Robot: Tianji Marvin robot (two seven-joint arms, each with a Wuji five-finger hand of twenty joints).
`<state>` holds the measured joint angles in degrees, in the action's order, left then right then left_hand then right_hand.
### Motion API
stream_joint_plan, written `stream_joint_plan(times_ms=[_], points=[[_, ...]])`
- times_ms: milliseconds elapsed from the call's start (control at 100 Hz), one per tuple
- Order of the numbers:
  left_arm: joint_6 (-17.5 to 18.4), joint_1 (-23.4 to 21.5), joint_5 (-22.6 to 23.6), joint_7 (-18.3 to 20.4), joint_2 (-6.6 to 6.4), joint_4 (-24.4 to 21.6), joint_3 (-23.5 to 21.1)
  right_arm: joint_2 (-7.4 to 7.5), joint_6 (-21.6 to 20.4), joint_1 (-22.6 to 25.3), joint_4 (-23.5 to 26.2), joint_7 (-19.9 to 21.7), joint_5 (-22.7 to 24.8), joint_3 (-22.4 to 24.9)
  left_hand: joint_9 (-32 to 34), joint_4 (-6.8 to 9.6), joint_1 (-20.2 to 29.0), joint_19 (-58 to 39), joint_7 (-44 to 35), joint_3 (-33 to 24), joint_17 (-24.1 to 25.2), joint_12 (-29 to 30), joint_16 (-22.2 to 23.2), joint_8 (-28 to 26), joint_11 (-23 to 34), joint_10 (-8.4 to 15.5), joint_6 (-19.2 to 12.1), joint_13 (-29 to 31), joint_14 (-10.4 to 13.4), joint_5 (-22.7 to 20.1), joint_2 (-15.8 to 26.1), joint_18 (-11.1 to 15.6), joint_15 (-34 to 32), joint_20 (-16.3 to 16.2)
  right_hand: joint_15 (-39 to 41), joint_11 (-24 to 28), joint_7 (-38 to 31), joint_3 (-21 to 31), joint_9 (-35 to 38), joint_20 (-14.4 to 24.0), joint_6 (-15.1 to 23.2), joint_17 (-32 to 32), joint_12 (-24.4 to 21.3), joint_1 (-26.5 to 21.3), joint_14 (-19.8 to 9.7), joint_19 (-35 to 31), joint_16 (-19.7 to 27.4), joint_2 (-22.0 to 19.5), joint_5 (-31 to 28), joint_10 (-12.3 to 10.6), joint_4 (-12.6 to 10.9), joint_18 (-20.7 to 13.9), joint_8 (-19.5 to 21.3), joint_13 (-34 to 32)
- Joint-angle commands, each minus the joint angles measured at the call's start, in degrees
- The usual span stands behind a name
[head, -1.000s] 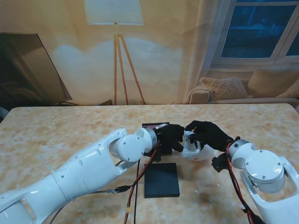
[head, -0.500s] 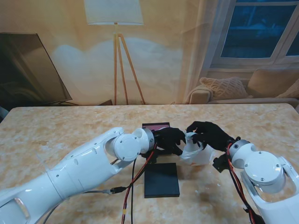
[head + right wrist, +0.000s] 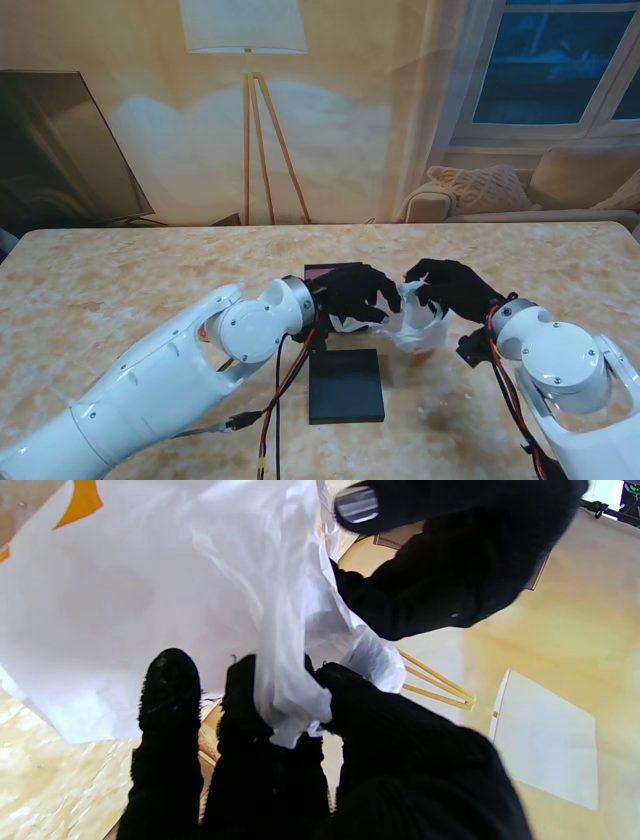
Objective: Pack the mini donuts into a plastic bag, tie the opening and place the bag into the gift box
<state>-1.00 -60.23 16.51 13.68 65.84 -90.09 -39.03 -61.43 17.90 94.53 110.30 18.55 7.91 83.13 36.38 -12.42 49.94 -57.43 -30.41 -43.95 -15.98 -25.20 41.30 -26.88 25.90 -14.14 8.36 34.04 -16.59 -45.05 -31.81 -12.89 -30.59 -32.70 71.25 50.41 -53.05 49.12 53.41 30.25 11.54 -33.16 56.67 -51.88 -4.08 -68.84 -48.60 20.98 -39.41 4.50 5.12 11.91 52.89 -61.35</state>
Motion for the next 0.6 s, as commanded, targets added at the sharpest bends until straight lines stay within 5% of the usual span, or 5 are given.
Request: stream_joint_plan(times_ms=[0,120,220,450,590], points=[[0.8,-1.9,0.9,-0.5,-0.56,-1.8,-1.4,-0.44,0.3,0.2,-0.2,0.8,-0.2,-0.2,-1.9,-0.04,-1.3,-0.2,0.6,0.4,1.2,-0.1,1.1,0.7,-0.9,-1.0,-0.3,-1.4,-0.4,1.8,1.7,0.9,-0.2,-1.0,0.4,1.2,-1.8,0.5,-0.4,1.1,1.1,0.4,1.0,0.2,-1.7,-1.5,-1.3,-2.2,-0.9,-2.4,-1.3,-0.3,0.3,0.2],[3.3,-6.6,3.1,-2.0,-1.43,-5.1,-6.5,-0.47,0.4,0.3,-0.1,0.8,-0.4,-0.1,-2.8,0.41,-2.7,0.1,2.1,1.1,1.4,0.4,0.6,1.1,-1.7,-1.2,-0.2,-2.0,-0.3,3.1,4.7,0.9,0.5,-1.0,0.3,1.1,-1.7,0.3,-0.4,1.0,1.1,0.3,0.8,0.1,-1.7,-1.3,-1.2,-2.2,-0.9,-2.4,-1.3,-0.3,0.3,0.2],[6.3,-10.7,5.6,-1.4,-2.68,-8.0,-12.0,-0.5,0.1,0.6,0.2,0.7,-0.6,0.1,-4.7,3.0,-3.9,1.2,5.6,3.1,2.2,1.7,-1.0,1.1,-3.3,-2.0,-0.5,-3.1,-0.8,5.0,8.7,0.2,1.9,-0.9,0.2,1.1,-1.6,0.2,-0.4,1.0,1.2,0.3,0.7,0.1,-1.7,-1.3,-1.1,-2.2,-0.9,-2.4,-1.3,-0.4,0.1,0.2],[13.5,-19.9,14.0,0.8,-5.07,-10.8,-24.9,-0.54,-0.4,0.8,0.4,0.5,-0.8,0.4,0.0,1.62,-1.8,1.0,4.3,4.0,0.3,1.4,-1.8,-0.3,-2.2,-0.5,-1.1,0.0,-0.7,2.2,6.0,-0.4,1.9,-1.1,-0.2,0.9,-1.4,0.0,-0.3,1.0,1.1,0.3,0.3,-0.1,-1.7,-1.2,-0.7,-2.1,-1.0,-2.5,-1.2,-0.4,-0.1,0.2],[14.4,-23.7,17.6,1.5,-5.66,-10.2,-29.6,-0.49,-0.7,0.6,0.2,0.7,-0.9,0.3,2.2,1.19,-0.7,0.6,4.2,4.1,-0.9,1.1,-1.9,-0.1,-1.8,-0.4,-0.5,1.5,-1.0,0.7,4.7,-0.5,1.7,-1.2,-0.4,0.8,-1.3,-0.1,-0.3,0.9,1.1,0.3,0.2,-0.2,-1.6,-1.1,-0.6,-2.0,-1.1,-2.4,-1.2,-0.4,-0.3,0.2]])
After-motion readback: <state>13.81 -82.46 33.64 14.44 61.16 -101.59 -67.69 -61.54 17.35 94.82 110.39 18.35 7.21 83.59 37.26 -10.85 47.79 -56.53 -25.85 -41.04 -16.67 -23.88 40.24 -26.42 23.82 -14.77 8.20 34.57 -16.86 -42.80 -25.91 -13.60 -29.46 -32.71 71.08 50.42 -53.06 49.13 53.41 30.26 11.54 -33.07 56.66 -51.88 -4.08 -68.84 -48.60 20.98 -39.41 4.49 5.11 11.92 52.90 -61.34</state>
